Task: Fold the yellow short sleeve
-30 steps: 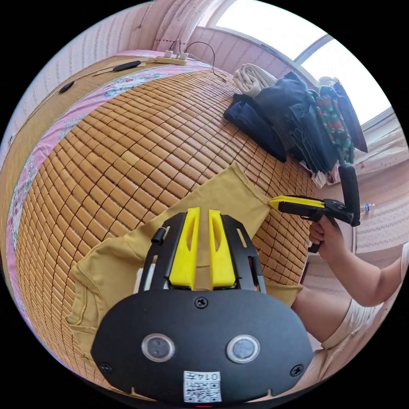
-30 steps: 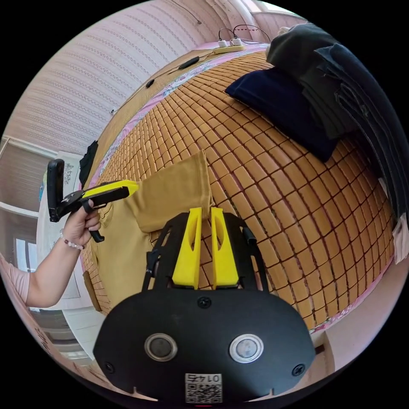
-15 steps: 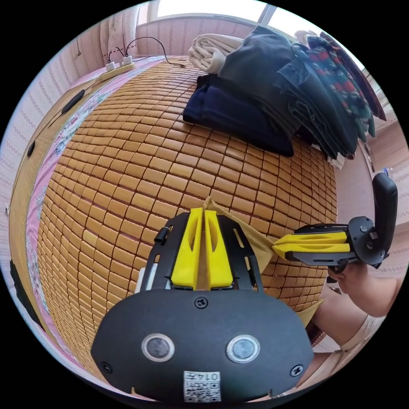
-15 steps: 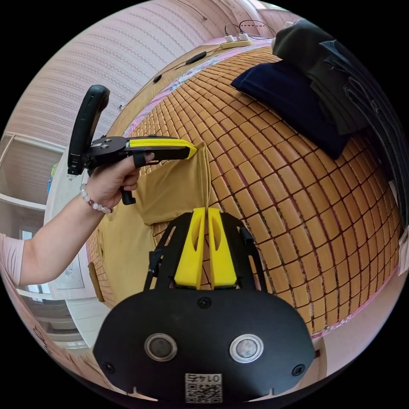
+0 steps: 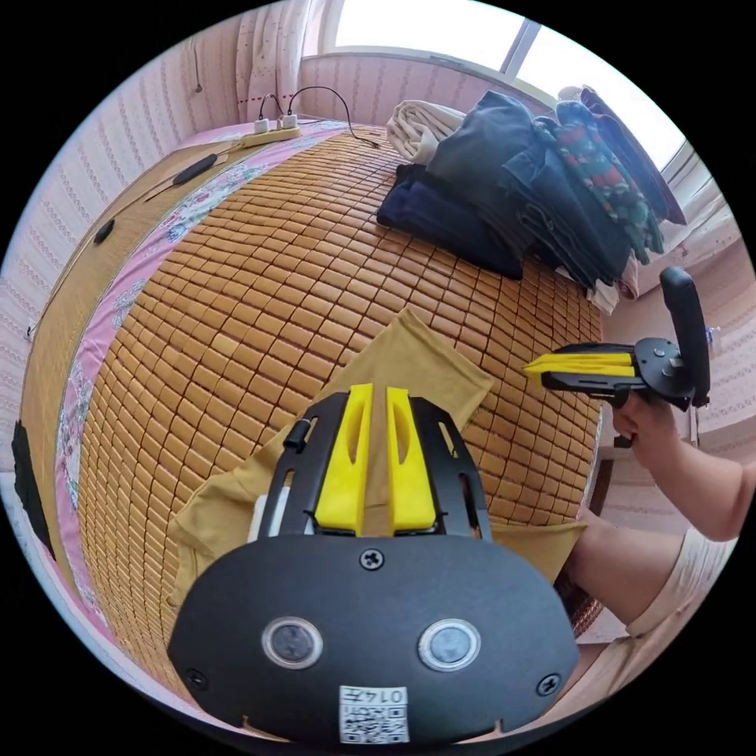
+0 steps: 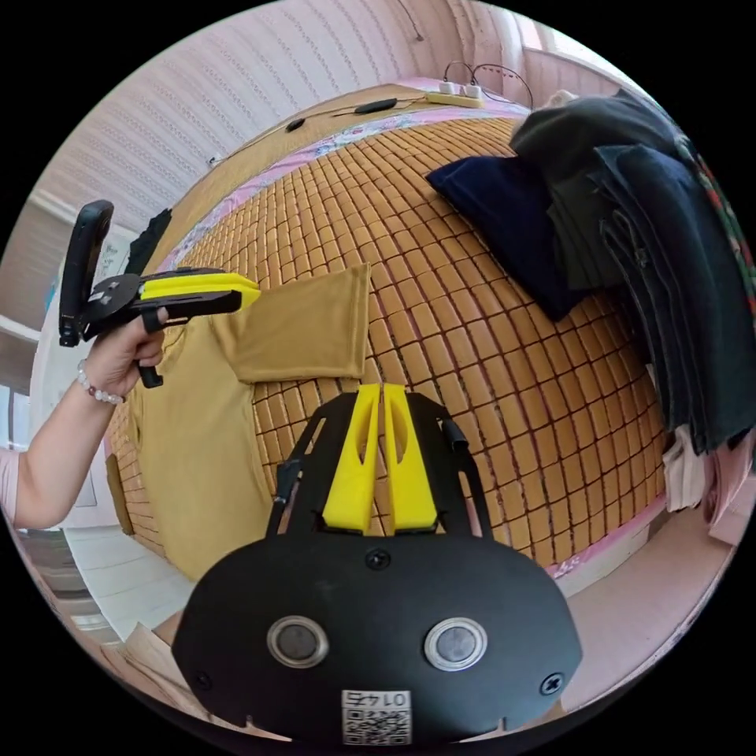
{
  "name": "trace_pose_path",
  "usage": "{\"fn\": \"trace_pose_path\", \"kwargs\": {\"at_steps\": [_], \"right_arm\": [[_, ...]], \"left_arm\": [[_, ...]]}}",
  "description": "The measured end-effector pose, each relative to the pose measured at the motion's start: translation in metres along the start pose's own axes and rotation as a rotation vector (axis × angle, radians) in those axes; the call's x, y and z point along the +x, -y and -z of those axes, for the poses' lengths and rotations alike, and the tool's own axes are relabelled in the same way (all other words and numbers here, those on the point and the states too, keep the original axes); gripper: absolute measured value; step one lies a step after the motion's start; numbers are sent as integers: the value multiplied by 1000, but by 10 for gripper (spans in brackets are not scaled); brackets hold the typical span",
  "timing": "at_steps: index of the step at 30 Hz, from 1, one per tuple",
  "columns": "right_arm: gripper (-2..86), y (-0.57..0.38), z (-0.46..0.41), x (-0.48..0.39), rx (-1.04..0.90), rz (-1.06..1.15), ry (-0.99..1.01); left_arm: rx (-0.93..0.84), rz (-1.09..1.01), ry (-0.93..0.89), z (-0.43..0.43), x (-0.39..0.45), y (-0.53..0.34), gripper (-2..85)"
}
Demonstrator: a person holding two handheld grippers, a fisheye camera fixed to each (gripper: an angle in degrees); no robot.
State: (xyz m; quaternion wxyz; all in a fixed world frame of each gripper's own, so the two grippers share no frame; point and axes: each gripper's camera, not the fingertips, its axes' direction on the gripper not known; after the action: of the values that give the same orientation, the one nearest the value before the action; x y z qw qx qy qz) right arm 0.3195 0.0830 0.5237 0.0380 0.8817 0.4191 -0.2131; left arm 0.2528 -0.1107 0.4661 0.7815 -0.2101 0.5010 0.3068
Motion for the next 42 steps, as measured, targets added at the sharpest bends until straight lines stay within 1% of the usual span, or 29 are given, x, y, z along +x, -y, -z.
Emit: {"fn": "trace_pose_path", "kwargs": {"at_steps": [2,4,5,7,8,9,12,13,14,15,16,17,18,19,20,21,23,26,29,32,33,34,37,39,42], "right_arm": [[-2,-1,8,-45,0,189,-125],[-4,-2,9,-75,-11,276,-209],[-5,-1,9,-92,-31,322,-222],[-5,3,8,-116,-65,366,-217],[-4,8,9,-134,-71,394,-199],[-4,10,9,-145,-69,409,-190],[-1,27,3,-219,-36,554,-123],[-1,35,-3,-256,-24,628,-86],[0,42,-11,-296,-16,702,-28],[1,46,-15,-317,-15,738,5],[3,52,-24,-359,-10,802,76],[6,58,-32,-403,-7,879,148],[8,60,-37,-425,-4,914,172],[13,65,-47,-468,-3,982,208],[19,69,-57,-510,-8,1039,236],[23,72,-62,-529,-12,1063,247],[45,83,-84,-597,-56,1118,286],[65,96,-113,-665,-101,1161,275],[78,107,-143,-714,-126,1166,200],[74,114,-178,-745,-188,1147,101],[71,115,-185,-749,-212,1145,82],[46,116,-183,-754,-173,1143,82],[3,116,-181,-768,-197,1192,112],[-3,113,-173,-777,-179,1227,159],[-6,103,-159,-800,-176,1304,308]], "left_arm": [[7,55,9,16,-12,-29,45],[17,143,-7,41,-31,-73,53],[20,165,-8,47,-36,-86,54],[40,254,1,75,-52,-141,56],[50,283,6,83,-56,-157,56],[69,348,11,98,-63,-190,55],[111,562,27,135,-78,-284,50],[125,655,47,149,-81,-322,48],[130,703,59,155,-83,-341,46],[136,794,86,166,-86,-378,43],[138,882,110,176,-88,-412,41],[139,925,119,181,-90,-429,40],[143,1003,129,190,-93,-459,39],[157,1069,144,199,-96,-485,38],[169,1096,152,203,-97,-496,38],[198,1137,165,212,-101,-516,37],[227,1179,174,223,-108,-540,36],[278,1233,185,236,-123,-569,37],[330,1274,162,248,-140,-588,47],[315,1307,142,251,-154,-601,53],[286,1318,135,249,-158,-606,49],[276,1310,134,250,-159,-611,27],[293,1284,121,265,-153,-628,-3],[302,1293,141,280,-142,-641,-7],[353,1346,170,308,-115,-668,-9]]}}
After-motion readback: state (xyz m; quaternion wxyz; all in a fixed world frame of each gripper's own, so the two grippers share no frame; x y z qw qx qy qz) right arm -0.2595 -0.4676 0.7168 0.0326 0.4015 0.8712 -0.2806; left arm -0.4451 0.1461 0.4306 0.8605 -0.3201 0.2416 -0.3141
